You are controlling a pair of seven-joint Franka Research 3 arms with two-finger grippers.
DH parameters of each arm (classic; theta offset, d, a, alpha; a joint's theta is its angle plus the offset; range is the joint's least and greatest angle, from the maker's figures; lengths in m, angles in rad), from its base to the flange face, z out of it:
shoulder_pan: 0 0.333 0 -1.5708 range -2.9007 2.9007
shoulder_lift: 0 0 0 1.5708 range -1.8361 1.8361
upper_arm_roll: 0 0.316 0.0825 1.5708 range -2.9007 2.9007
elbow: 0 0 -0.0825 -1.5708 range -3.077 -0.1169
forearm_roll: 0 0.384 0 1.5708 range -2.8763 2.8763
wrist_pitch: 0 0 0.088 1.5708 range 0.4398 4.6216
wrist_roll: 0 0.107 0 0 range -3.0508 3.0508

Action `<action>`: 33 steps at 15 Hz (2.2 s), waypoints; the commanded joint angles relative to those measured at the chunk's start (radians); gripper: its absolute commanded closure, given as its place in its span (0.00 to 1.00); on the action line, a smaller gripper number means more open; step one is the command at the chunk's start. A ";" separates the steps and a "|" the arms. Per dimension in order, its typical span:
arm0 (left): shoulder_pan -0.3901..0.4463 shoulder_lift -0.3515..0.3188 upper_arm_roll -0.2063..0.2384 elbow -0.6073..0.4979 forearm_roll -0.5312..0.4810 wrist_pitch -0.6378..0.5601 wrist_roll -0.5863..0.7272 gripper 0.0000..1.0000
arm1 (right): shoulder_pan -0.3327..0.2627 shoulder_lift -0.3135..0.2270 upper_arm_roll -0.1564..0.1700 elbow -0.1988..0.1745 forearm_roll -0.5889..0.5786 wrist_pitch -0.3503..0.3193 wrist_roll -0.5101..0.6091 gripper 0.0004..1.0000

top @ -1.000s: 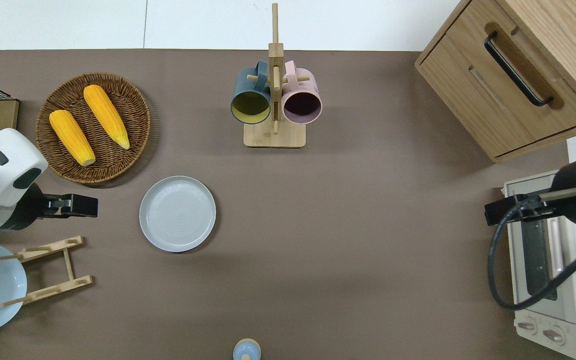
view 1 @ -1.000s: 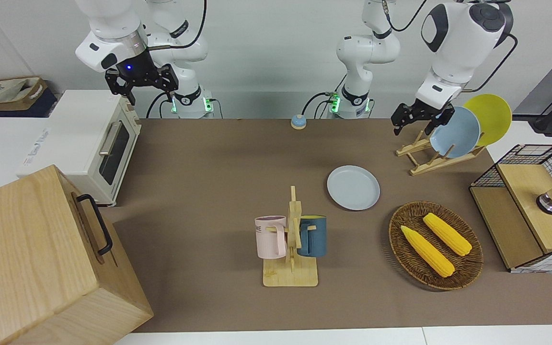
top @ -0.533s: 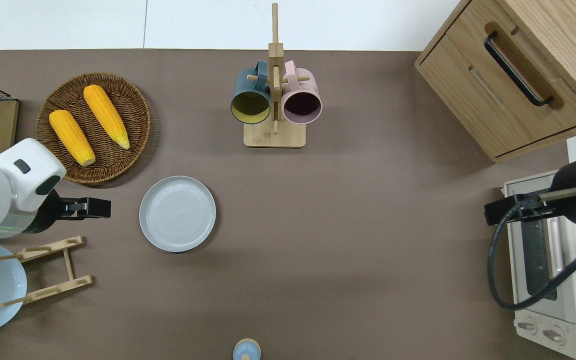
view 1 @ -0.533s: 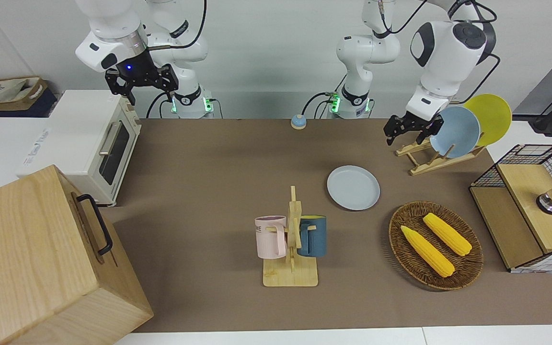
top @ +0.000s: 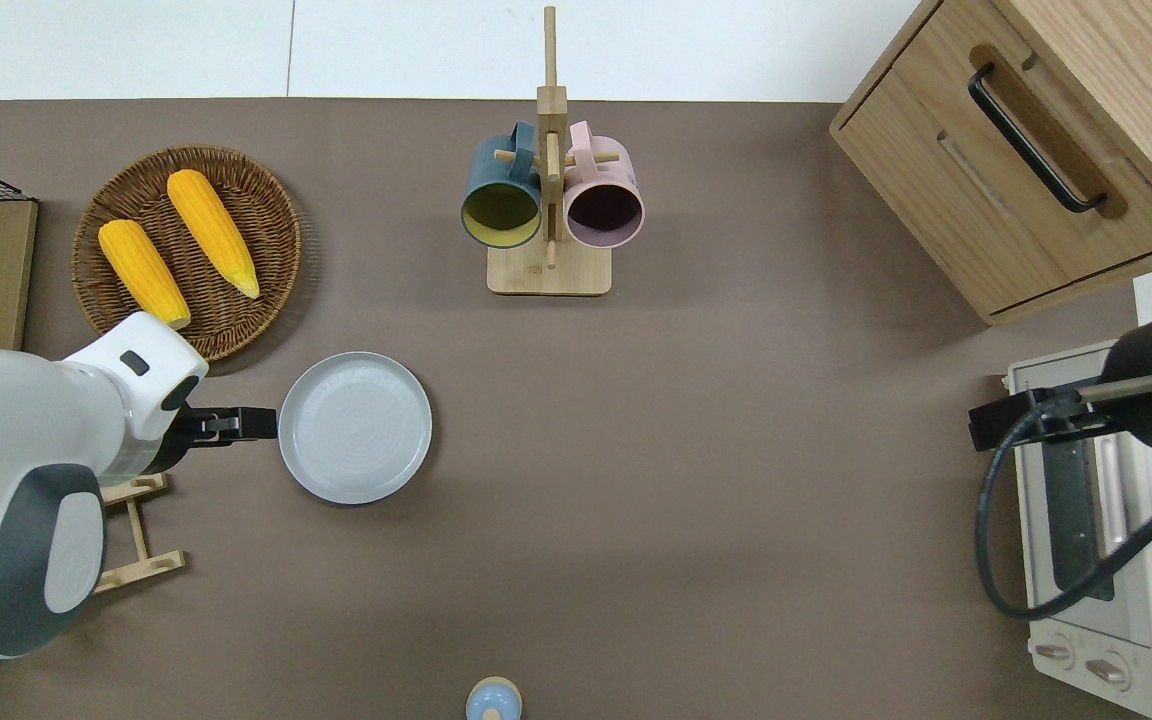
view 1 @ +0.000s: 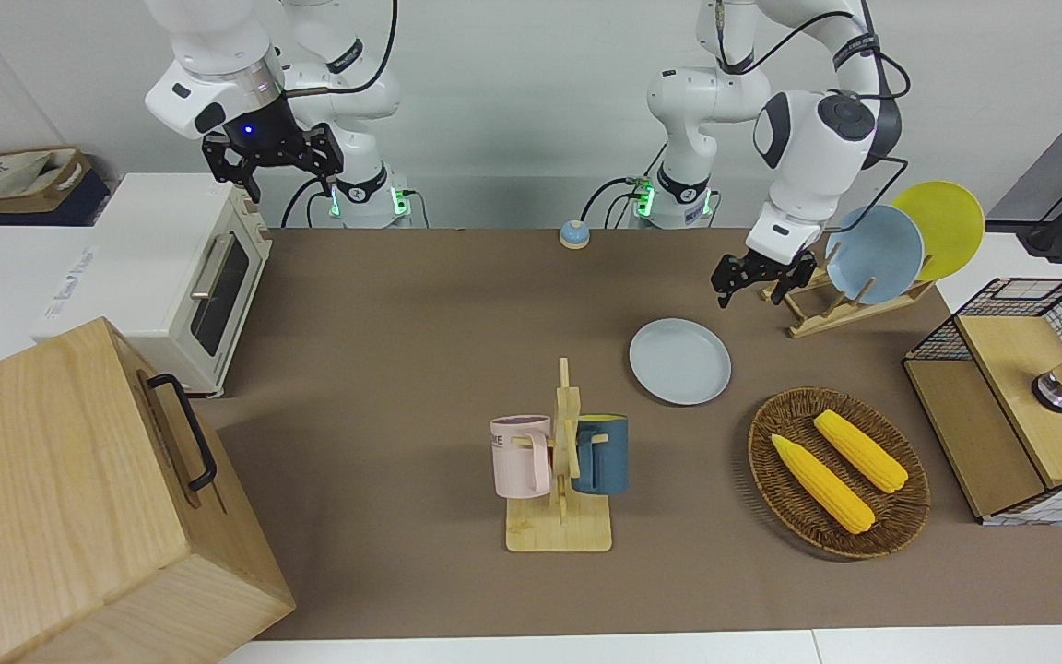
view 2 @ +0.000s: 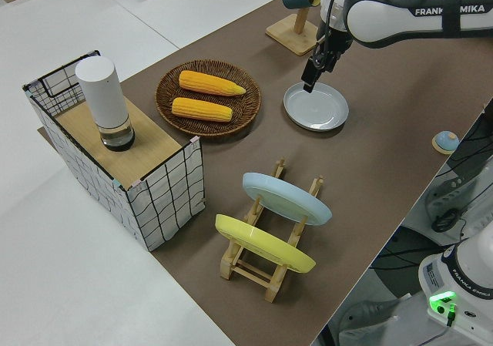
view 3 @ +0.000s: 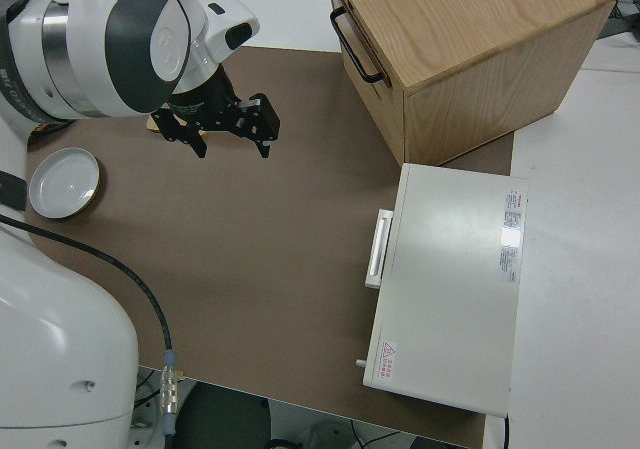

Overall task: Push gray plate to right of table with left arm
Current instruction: 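Move the left gripper forward to the near edge of the gray plate, then push the gray plate with the left gripper away from the basket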

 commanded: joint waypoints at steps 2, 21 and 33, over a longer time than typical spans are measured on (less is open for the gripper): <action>-0.011 0.001 0.002 -0.119 -0.008 0.157 -0.022 0.01 | -0.020 -0.002 0.016 0.009 0.004 -0.016 0.012 0.02; -0.013 0.153 -0.004 -0.248 -0.008 0.440 -0.019 0.01 | -0.019 -0.002 0.016 0.009 0.004 -0.016 0.012 0.02; -0.010 0.153 -0.004 -0.247 -0.006 0.438 -0.020 1.00 | -0.019 -0.002 0.016 0.009 0.004 -0.016 0.012 0.02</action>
